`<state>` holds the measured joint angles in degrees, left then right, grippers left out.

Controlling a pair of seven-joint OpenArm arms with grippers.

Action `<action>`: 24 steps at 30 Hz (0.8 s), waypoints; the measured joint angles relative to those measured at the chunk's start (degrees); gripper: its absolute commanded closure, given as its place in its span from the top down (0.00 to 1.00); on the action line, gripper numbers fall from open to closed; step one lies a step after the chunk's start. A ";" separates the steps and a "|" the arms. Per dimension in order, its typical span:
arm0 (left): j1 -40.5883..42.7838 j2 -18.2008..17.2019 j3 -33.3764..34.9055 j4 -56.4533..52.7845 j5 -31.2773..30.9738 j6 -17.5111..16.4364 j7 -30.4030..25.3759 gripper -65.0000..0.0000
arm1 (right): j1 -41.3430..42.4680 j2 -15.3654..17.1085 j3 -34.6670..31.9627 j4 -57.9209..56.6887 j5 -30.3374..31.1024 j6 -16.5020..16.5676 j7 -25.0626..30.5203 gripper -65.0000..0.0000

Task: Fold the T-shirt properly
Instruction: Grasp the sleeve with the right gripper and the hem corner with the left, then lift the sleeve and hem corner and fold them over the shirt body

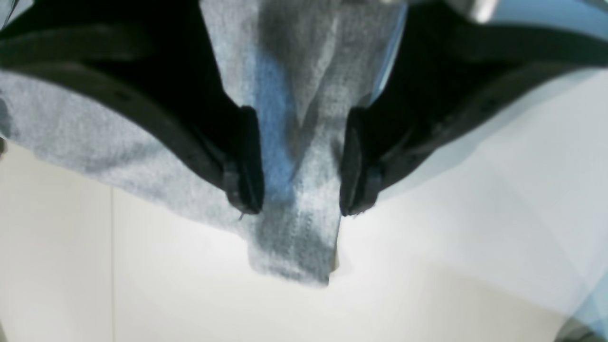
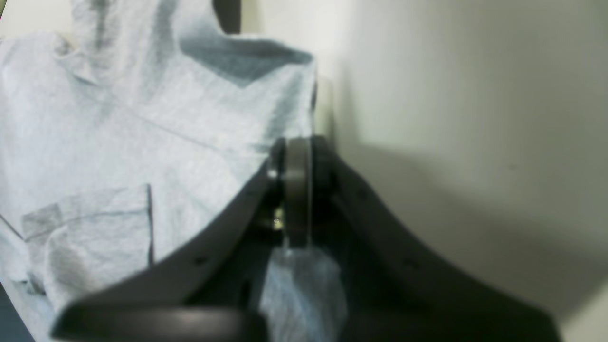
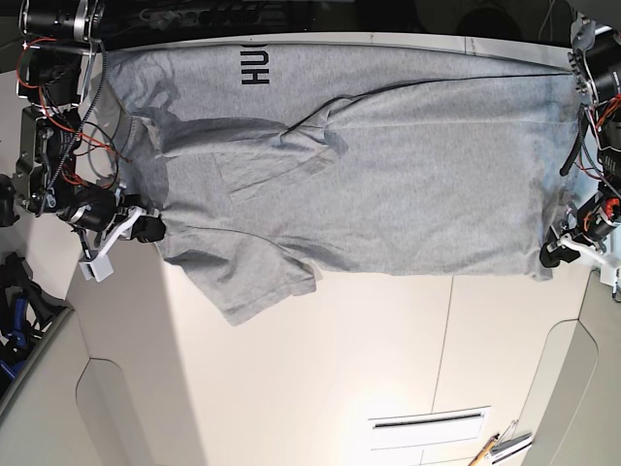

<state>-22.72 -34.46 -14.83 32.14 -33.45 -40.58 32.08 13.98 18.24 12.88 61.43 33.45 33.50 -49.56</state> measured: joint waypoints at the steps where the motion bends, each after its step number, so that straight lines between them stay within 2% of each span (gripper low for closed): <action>1: 0.00 0.02 -0.02 0.00 -0.15 0.00 -0.09 0.48 | 0.00 0.00 0.00 0.00 0.00 0.00 0.00 0.00; 3: 0.00 0.02 -0.02 0.00 -0.17 0.00 -0.28 0.40 | 0.00 0.00 0.00 0.00 0.00 0.00 0.00 0.00; 8: 0.22 0.15 0.00 -0.24 0.09 0.22 -0.76 0.02 | -0.02 0.00 0.00 0.00 0.00 0.00 0.44 0.00; 15: 0.74 0.00 0.22 1.70 -0.17 0.28 -0.68 0.00 | -0.15 0.00 0.00 0.00 1.70 -0.09 0.44 0.00; 20: 1.31 -1.77 0.48 6.27 0.55 0.92 1.62 0.00 | -0.24 -0.02 0.28 0.66 1.66 -0.09 0.04 0.00; 24: 1.38 -3.78 0.50 9.31 -4.02 0.94 4.37 0.00 | -0.68 -0.07 0.66 2.45 0.98 -0.48 -0.55 0.00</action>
<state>-21.34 -38.24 -14.33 41.45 -37.47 -39.64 36.45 13.30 18.17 13.54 63.88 34.44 33.01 -50.11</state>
